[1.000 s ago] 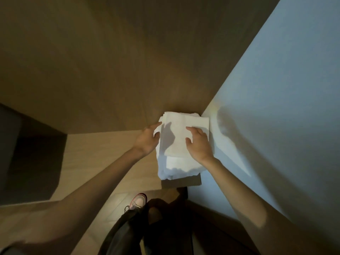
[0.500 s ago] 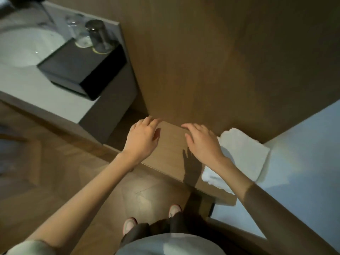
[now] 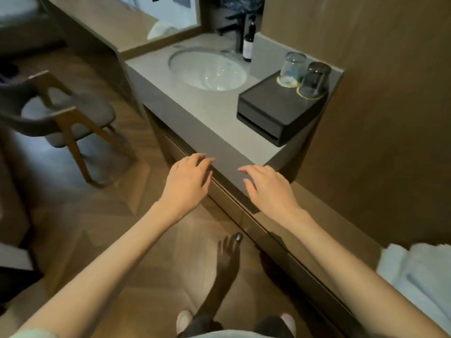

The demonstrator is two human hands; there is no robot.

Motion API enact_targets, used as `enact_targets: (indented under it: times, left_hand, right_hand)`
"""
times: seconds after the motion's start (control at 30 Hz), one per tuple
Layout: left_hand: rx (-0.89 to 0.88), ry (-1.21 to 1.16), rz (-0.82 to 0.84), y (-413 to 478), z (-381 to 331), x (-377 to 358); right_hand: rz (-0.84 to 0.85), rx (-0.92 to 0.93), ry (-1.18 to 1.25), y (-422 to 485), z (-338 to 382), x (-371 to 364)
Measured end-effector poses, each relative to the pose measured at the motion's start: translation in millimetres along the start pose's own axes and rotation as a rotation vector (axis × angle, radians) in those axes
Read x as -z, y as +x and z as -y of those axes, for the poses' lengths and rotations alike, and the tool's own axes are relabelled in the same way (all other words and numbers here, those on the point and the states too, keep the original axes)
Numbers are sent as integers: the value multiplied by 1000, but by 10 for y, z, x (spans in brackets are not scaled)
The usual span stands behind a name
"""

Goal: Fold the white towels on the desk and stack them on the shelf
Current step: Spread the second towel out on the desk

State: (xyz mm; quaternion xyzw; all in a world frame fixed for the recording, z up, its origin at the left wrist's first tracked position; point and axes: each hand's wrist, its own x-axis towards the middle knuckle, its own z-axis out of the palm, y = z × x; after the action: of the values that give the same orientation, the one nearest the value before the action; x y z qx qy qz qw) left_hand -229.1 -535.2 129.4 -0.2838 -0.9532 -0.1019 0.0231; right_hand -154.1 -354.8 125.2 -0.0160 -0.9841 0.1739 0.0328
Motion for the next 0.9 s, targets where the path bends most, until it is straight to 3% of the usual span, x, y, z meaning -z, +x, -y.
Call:
enact_targets:
  times: [0.43, 0.9]
  left_hand:
    - [117, -16, -142, 751, 2522, 812]
    - [214, -28, -146, 3019, 4958, 1276]
  right_hand:
    - [-93, 114, -24, 2310, 1817, -508]
    - [-131, 170, 22, 5629, 2806, -939]
